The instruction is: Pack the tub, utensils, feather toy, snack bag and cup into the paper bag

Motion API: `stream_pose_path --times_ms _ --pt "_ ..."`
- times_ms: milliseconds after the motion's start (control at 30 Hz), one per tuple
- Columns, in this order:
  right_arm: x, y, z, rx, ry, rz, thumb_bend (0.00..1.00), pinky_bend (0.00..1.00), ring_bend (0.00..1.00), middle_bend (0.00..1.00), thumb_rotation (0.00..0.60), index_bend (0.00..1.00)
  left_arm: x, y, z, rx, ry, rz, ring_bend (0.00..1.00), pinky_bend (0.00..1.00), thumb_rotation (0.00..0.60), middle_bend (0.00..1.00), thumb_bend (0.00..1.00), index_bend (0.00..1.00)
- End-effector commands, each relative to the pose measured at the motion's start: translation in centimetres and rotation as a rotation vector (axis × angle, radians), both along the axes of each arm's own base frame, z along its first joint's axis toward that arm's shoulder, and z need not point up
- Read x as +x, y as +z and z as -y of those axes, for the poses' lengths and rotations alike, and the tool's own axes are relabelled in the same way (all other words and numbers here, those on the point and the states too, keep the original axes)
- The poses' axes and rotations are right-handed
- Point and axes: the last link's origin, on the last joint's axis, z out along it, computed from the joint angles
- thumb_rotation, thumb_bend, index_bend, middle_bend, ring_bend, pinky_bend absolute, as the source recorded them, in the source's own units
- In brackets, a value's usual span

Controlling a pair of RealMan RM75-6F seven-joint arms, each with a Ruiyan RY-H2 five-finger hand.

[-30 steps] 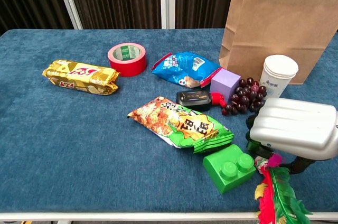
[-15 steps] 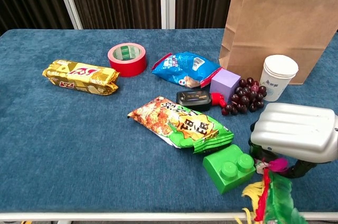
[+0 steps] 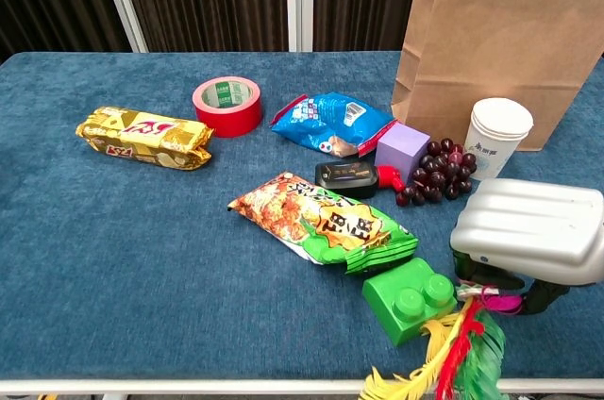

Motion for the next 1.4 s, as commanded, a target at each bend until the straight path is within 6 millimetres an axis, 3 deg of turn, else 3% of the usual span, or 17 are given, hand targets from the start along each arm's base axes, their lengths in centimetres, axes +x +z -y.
stream_pose_path --times_ms 33,267,467,767,967,1300,1400 --pt "0.2 0.6 0.2 -0.018 0.004 0.016 0.32 0.71 0.60 0.72 0.600 0.92 0.1 0.0 -0.1 0.000 -0.002 0.002 0.03 0.20 0.600 0.09 0.08 0.11" --pt "0.8 3.1 1.0 -0.092 0.006 0.059 0.32 0.71 0.60 0.72 0.600 0.92 0.1 -0.1 0.0 -0.003 -0.004 0.002 0.03 0.20 0.600 0.09 0.08 0.11" --pt "2.5 7.0 2.4 -0.202 0.030 0.116 0.34 0.71 0.60 0.72 0.600 0.92 0.4 -0.2 -0.2 -0.007 -0.010 0.000 0.04 0.20 0.600 0.09 0.08 0.11" --pt "7.5 13.0 4.2 -0.377 0.117 0.242 0.34 0.71 0.60 0.72 0.600 0.92 0.6 -0.2 -0.2 -0.009 -0.016 -0.004 0.03 0.20 0.600 0.09 0.08 0.11" --pt "10.6 16.7 7.0 -0.521 0.122 0.332 0.34 0.72 0.61 0.72 0.600 0.92 0.6 -0.1 -0.3 -0.006 -0.014 -0.001 0.04 0.20 0.600 0.09 0.08 0.11" --pt "13.5 21.3 11.8 -0.743 0.131 0.464 0.34 0.72 0.61 0.72 0.600 0.92 0.6 0.2 -0.4 -0.005 -0.016 -0.004 0.03 0.20 0.600 0.09 0.08 0.11" --pt "13.6 22.3 12.7 -0.792 0.107 0.486 0.34 0.72 0.61 0.72 0.600 0.92 0.6 0.2 -0.4 -0.007 -0.018 -0.004 0.03 0.20 0.600 0.09 0.08 0.11"
